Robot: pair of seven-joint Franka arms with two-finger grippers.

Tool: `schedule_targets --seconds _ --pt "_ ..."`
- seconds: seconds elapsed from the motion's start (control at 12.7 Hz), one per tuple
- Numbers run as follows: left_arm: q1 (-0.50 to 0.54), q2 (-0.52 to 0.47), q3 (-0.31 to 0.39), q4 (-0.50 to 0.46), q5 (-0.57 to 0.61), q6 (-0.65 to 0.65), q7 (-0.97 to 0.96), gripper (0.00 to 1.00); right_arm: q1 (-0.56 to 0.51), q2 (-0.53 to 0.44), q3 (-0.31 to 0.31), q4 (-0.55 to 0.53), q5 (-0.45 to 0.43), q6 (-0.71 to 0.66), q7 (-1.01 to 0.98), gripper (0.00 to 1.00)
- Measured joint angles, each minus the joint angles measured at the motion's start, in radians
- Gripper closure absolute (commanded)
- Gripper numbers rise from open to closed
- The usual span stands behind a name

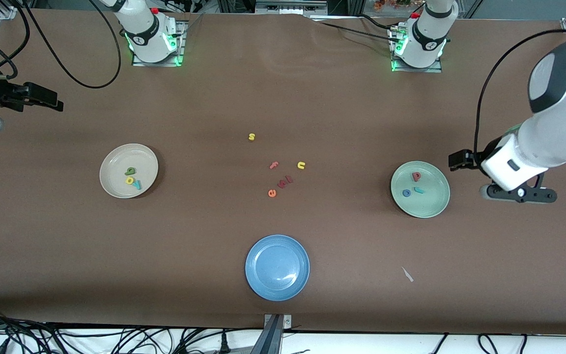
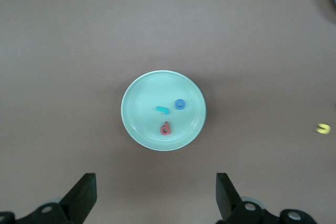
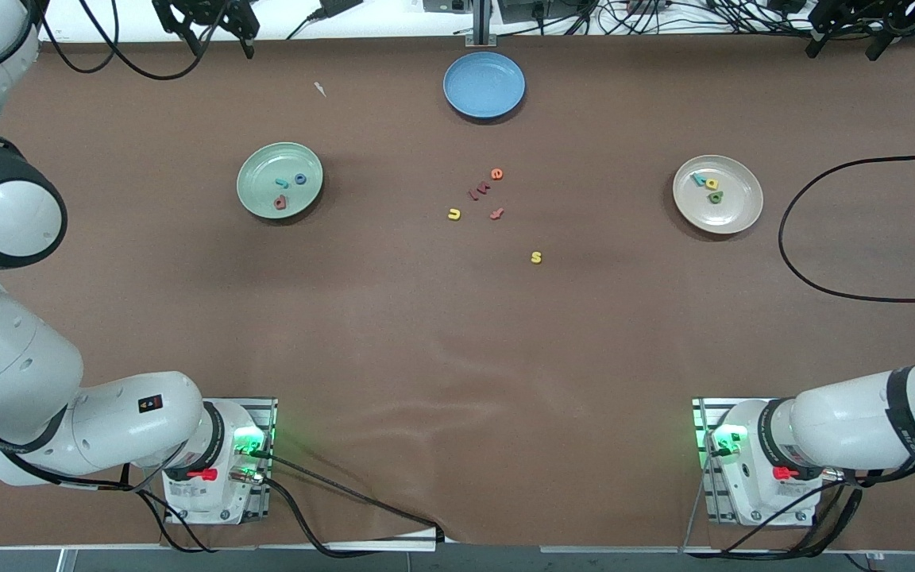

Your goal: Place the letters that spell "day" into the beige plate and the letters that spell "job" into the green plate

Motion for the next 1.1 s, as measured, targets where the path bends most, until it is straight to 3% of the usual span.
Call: schedule_targets --seconds 0.16,0.39,0.47,0.79,1.1 --pt "-0.025 -0.064 0.067 -0.006 -0.053 -0.010 0.063 0.00 0.000 0.000 0.000 0.000 0.000 0.000 0.000 0.00" --pt "-0.166 -0.144 0.265 -0.057 -0.098 -0.018 0.093 0.00 0.000 0.000 0.000 0.001 0.000 0.007 -0.001 0.00" --pt "-0.194 -0.164 0.300 -0.087 -0.098 -0.013 0.095 0.00 0.000 0.000 0.000 0.001 0.000 0.010 -0.001 0.00" --pt "-0.226 -0.276 0.355 -0.273 -0.098 0.143 0.096 0.00 0.000 0.000 0.000 0.002 0.000 0.017 -0.002 0.00" --pt "-0.241 -0.357 0.375 -0.328 -0.124 0.155 0.096 0.00 0.000 0.000 0.000 0.002 0.000 0.018 -0.003 0.00"
